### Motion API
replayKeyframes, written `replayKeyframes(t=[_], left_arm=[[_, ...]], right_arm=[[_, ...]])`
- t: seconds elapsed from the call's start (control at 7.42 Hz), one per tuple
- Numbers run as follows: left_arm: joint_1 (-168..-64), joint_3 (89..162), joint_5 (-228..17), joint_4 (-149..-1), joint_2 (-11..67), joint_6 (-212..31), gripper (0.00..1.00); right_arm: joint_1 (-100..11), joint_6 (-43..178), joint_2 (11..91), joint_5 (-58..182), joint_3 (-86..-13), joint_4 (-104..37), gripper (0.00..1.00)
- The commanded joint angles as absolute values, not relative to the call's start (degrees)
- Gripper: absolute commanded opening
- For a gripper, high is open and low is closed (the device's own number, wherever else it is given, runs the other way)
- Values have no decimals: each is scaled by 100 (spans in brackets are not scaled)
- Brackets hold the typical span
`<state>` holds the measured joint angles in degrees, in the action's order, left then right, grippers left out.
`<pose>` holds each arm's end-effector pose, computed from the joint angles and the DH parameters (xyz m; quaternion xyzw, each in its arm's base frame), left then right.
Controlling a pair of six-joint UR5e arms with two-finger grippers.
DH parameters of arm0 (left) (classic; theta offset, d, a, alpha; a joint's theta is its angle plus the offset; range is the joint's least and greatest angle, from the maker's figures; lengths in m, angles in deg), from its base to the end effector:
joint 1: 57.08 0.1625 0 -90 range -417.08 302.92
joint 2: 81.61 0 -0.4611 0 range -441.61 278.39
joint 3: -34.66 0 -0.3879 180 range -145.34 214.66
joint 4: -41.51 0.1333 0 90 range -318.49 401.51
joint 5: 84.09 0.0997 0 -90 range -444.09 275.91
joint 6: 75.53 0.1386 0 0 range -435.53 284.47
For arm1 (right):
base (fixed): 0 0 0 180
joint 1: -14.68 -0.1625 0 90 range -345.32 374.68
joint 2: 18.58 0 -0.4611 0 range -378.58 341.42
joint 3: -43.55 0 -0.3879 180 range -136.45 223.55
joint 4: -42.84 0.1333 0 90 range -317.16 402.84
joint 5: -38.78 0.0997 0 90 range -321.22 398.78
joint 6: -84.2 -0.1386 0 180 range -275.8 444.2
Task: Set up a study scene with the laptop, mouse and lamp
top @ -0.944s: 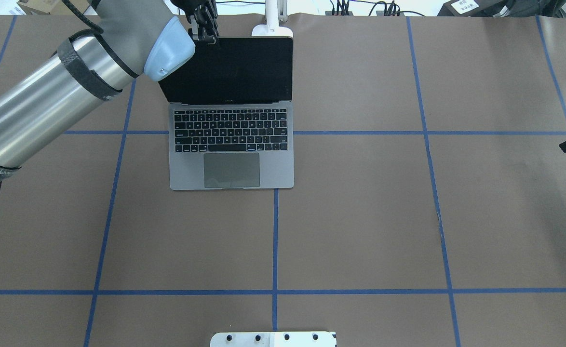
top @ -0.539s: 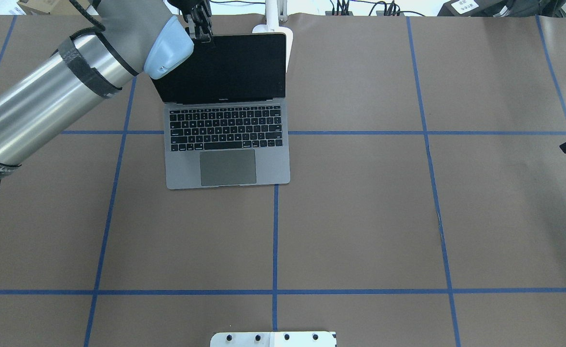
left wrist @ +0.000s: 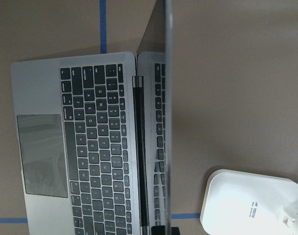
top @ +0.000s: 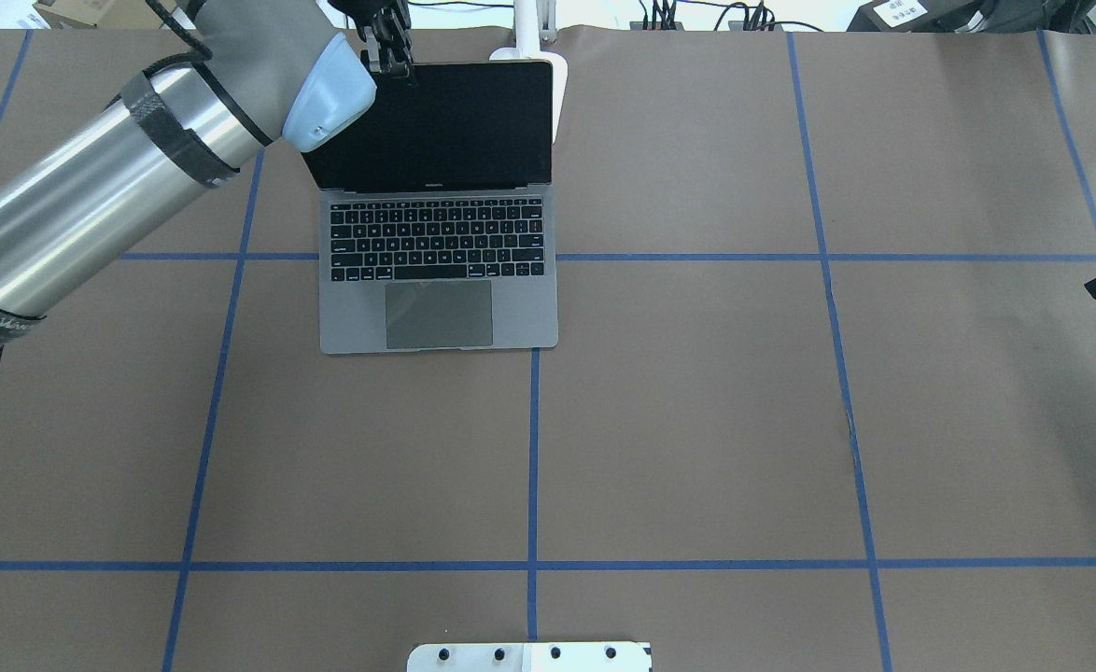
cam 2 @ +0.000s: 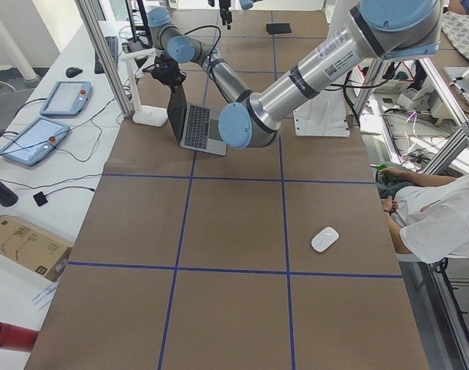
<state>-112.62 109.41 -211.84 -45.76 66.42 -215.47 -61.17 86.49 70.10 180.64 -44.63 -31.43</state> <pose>0.4256 -0.7057 0.1629 -0.2878 0.3385 -0.6405 0.6264 -0.1029 -0.5074 0.6833 0.0738 -0.4434 -0.1848 0.8740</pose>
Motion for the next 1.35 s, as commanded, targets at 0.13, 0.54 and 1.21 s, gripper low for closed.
replayKeyframes(t=[0.13,0.54,1.21], left_arm=[[-11262,10936,-21179,-4621,6587,-21458,75],[-11280,12096,-21223,-4542,5942,-21414,98],[-11377,14834,-21250,-4472,3656,-19874,98]], right_arm=[[-6117,8658,7002,18064,-4460,-3134,99],[-6117,8658,6993,18073,-4460,-3134,100],[-6126,8623,7106,18116,-4828,-3126,99]])
